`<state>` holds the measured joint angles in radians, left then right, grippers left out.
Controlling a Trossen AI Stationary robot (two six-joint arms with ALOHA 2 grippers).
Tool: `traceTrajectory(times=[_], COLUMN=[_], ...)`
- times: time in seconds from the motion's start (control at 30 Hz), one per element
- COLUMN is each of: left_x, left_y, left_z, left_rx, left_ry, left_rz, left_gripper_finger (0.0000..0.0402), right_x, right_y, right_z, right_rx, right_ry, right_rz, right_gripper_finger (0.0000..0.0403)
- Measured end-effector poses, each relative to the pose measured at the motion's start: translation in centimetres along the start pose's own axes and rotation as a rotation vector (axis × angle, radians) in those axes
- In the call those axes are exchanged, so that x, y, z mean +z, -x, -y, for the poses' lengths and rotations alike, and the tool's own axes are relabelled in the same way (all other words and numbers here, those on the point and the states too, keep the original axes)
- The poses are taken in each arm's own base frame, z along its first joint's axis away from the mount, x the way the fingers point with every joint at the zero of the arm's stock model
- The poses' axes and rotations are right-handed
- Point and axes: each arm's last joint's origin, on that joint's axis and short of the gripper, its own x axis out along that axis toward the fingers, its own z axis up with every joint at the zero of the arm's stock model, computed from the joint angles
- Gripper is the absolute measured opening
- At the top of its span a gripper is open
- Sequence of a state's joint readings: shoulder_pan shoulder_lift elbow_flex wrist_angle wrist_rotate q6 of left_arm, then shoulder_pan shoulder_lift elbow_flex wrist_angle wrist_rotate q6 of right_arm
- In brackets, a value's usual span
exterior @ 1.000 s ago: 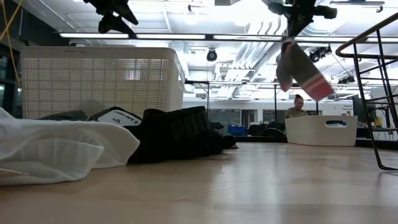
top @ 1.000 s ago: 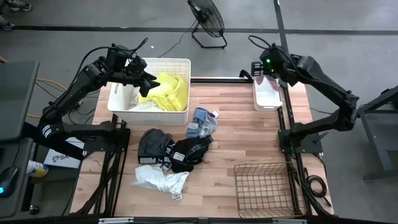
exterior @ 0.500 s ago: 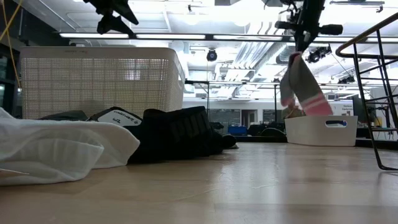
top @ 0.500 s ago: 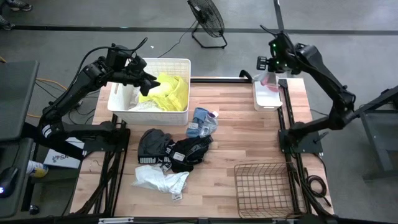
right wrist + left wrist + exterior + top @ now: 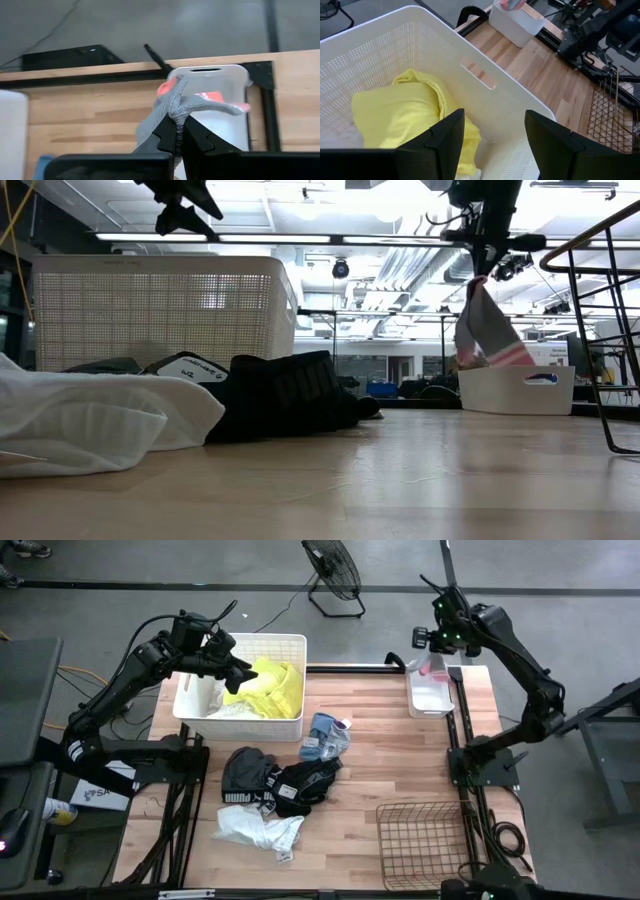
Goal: Pick & Place Cloths
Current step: Put the pink sock into the small white bin
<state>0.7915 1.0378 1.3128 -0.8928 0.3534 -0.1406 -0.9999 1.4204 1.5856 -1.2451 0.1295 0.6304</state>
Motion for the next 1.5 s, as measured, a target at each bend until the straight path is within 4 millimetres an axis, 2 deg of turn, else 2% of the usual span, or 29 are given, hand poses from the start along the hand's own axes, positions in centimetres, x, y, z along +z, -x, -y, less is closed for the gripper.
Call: traceTrajectory(times=[0.23, 0.53, 0.77, 0.93, 1.1, 1.5], left_x=[-0.1, -0.1, -0.1, -0.1, -0.2, -0.1], left_y=[0.0, 0.0, 0.0, 0.0, 0.0, 0.0], left_z=[0.0, 0.0, 0.0, 0.0, 0.0, 0.0], left_rx=[0.001, 0.002, 0.002, 0.002, 0.002, 0.002], left_ry=[0.003, 0.005, 0.005, 0.006, 0.006, 0.0], left_rz=[-0.009, -0.014, -0.015, -0.015, -0.015, -0.015], left_gripper_finger=[0.0202, 0.0202, 0.0202, 0.0202, 0.0202, 0.0202], right_x=[0.6, -1.0, -2.0, -3.1, -4.3, -8.3], right_y=[-0.4, -3.9, -6.3, -7.4, -7.6, -8.7], right_z=[1.2, 2.1, 2.2, 1.5, 1.0, 0.7], right_rx=[0.011, -0.072, -0.133, -0.201, -0.306, -0.438], right_ry=[-0.039, -0.04, -0.133, -0.253, -0.341, -0.751], right_rz=[-0.027, -0.123, -0.095, -0.022, 0.058, 0.126], right_gripper_finger=[0.0004, 0.0004, 0.0004, 0.0004, 0.0004, 0.0014])
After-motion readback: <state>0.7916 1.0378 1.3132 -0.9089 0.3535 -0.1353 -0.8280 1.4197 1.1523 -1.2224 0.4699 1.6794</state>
